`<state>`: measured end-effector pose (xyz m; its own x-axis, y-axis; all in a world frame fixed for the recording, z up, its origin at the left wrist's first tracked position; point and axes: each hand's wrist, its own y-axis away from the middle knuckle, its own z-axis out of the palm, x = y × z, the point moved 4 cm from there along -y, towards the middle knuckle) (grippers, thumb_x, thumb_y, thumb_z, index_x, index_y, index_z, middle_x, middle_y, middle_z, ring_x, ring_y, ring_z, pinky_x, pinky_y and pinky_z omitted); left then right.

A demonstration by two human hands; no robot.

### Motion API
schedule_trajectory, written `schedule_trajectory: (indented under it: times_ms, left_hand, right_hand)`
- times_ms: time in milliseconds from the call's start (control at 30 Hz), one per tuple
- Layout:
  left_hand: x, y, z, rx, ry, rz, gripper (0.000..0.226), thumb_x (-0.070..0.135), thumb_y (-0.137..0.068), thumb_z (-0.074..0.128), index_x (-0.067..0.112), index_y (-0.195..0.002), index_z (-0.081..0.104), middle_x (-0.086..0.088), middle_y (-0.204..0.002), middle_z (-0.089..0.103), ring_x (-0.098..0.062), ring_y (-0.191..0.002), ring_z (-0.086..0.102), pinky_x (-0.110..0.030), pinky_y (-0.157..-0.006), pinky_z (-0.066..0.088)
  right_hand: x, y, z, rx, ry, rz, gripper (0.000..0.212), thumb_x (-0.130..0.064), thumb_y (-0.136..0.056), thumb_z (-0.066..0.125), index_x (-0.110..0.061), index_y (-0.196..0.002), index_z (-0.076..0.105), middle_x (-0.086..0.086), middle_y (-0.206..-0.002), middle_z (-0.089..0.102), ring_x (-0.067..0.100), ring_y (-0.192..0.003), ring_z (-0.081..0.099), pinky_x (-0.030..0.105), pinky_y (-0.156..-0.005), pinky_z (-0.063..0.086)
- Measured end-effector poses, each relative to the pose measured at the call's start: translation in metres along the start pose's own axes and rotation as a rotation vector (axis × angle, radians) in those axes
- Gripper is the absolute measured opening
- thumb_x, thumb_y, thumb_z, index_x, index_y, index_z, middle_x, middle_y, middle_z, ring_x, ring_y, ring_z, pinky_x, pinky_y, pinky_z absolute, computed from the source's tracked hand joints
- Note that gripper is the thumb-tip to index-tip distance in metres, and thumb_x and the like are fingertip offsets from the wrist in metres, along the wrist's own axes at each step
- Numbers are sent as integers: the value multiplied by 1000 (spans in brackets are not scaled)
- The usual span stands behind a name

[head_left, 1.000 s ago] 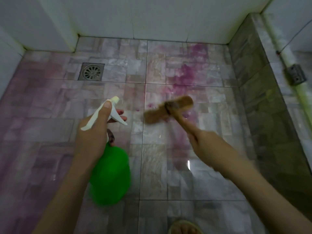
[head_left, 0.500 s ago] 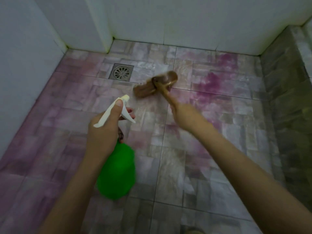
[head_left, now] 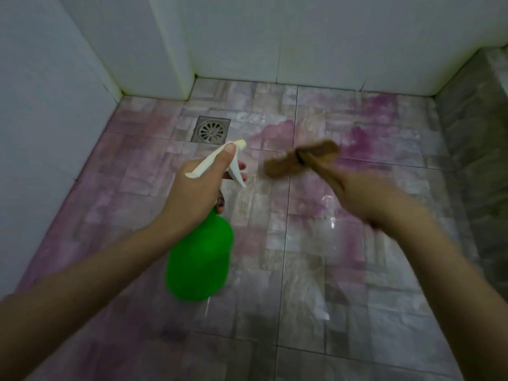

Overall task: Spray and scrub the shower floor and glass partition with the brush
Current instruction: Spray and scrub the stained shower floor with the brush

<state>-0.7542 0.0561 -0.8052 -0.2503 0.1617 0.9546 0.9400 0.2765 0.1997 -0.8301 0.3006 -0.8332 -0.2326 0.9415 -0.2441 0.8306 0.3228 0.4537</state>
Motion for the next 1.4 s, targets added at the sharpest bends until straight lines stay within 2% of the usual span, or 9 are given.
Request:
schedule_trajectory:
  times_ms: [233, 367, 567, 700, 800, 1033, 1167, 1267, 1400]
  left_hand:
    - [31, -3, -9, -191, -119, 41, 31, 47, -99, 47, 30, -99, 72, 13, -61, 72, -14, -42, 53, -14, -40, 40]
    - [29, -7, -4, -245, -80, 51, 34, 61, -86, 48, 40, -94, 74, 4, -92, 80, -39, -61, 60, -27, -46, 51]
    - [11, -18, 23, -319, -22, -9, 34, 77, -80, 56, 54, -95, 76, 6, -95, 80, -59, -102, 61, -59, -84, 56]
    - [-3, -15, 41, -349, -5, -105, 34, 66, -77, 53, 43, -87, 78, 4, -88, 80, -52, -76, 59, -30, -57, 52]
    - [-12, -22, 45, -353, -11, -89, 38, 64, -80, 51, 39, -84, 79, 10, -87, 79, -26, -64, 62, -20, -45, 49]
    - [-32, -30, 56, -331, -31, -99, 40, 80, -77, 54, 49, -81, 79, 3, -91, 79, -42, -100, 69, -47, -83, 59]
    - [-34, -14, 69, -373, -64, -135, 42, 85, -72, 55, 49, -75, 77, -23, -95, 74, -30, -68, 71, -28, -58, 59]
    - [-31, -12, 75, -397, -69, -166, 29, 69, -82, 52, 54, -79, 77, -1, -88, 79, -23, -56, 65, -21, -44, 47]
    - [-29, -11, 87, -391, -95, -148, 41, 57, -92, 53, 27, -84, 80, 12, -84, 73, -8, -67, 61, -9, -51, 47]
  right_hand:
    - [26, -36, -12, 150, -58, 105, 54, -30, -104, 21, -67, -137, -1, 24, -83, 60, 27, -44, 51, 27, -30, 40]
    - [55, 1, -30, 81, -127, 240, 36, -55, -98, 17, -71, -131, 14, 19, -84, 58, 32, -51, 58, 37, -42, 51]
    - [69, 8, -10, 137, -158, 317, 42, -41, -102, 24, -66, -135, 19, 14, -90, 59, 28, -49, 57, 31, -36, 49]
    - [84, -44, -28, 252, -100, 288, 44, -37, -103, 23, -50, -144, 20, 20, -87, 60, 27, -47, 52, 29, -36, 43]
    - [72, 15, -32, 99, -172, 371, 32, -58, -97, 21, -72, -125, 25, 17, -78, 58, 30, -46, 55, 28, -36, 45]
    - [87, 40, 12, 117, -119, 384, 50, -31, -103, 29, -52, -145, 11, 14, -86, 61, 30, -51, 59, 33, -40, 51]
    - [93, 124, 17, 23, -245, 444, 47, -34, -100, 36, -64, -134, 23, 5, -80, 62, 20, -56, 61, 22, -46, 48]
    - [70, 151, 39, -12, -223, 473, 54, -36, -99, 34, -82, -109, 7, 5, -96, 66, 23, -75, 67, 37, -70, 57]
    - [75, 67, 44, 223, -122, 331, 70, -27, -103, 31, -76, -120, -15, 22, -85, 63, 31, -59, 57, 38, -57, 50]
